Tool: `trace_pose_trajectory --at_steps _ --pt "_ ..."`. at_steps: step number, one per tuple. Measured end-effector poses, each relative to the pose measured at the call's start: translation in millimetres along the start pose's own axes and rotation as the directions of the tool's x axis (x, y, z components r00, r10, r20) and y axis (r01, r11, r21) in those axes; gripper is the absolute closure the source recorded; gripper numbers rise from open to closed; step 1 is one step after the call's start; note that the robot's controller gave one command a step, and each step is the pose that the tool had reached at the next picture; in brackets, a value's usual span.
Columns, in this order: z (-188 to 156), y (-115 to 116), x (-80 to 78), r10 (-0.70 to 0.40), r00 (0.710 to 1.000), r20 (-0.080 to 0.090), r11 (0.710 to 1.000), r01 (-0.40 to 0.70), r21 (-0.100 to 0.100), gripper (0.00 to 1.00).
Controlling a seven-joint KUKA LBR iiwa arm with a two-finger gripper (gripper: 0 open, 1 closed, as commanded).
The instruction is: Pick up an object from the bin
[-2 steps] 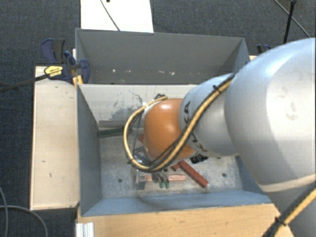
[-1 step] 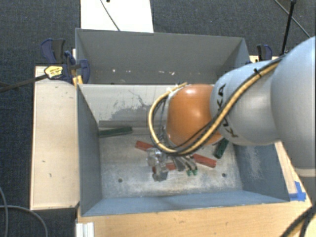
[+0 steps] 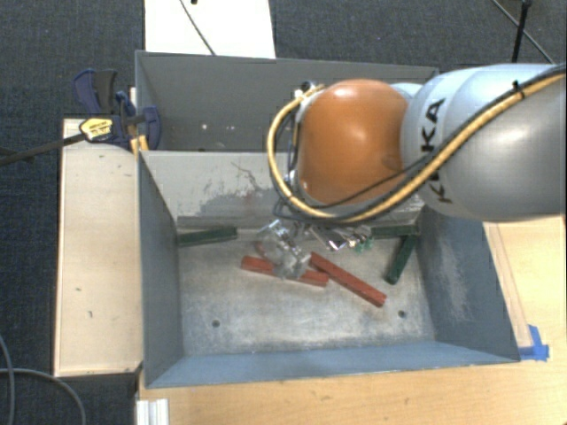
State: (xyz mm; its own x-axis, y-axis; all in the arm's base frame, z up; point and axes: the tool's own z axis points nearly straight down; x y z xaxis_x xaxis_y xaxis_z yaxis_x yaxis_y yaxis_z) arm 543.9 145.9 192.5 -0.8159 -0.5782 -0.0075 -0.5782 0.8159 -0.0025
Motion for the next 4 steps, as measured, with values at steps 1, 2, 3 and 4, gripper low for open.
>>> trace_pose_trajectory --at_steps 1,2,3,4 --pt "32.9 -26.0 27.5 0.011 1.000 -0.014 1.000 -0.011 -0.005 1.00" --pt "31.1 -25.2 25.1 0.012 1.000 -0.006 1.000 -0.012 -0.003 0.00" --pt "125.8 3.2 -1.8 -0.080 0.997 -0.012 0.997 0.080 -0.008 0.00" --pt "120.5 0.9 15.5 -0.382 0.924 -0.005 0.924 0.382 -0.005 0.00"
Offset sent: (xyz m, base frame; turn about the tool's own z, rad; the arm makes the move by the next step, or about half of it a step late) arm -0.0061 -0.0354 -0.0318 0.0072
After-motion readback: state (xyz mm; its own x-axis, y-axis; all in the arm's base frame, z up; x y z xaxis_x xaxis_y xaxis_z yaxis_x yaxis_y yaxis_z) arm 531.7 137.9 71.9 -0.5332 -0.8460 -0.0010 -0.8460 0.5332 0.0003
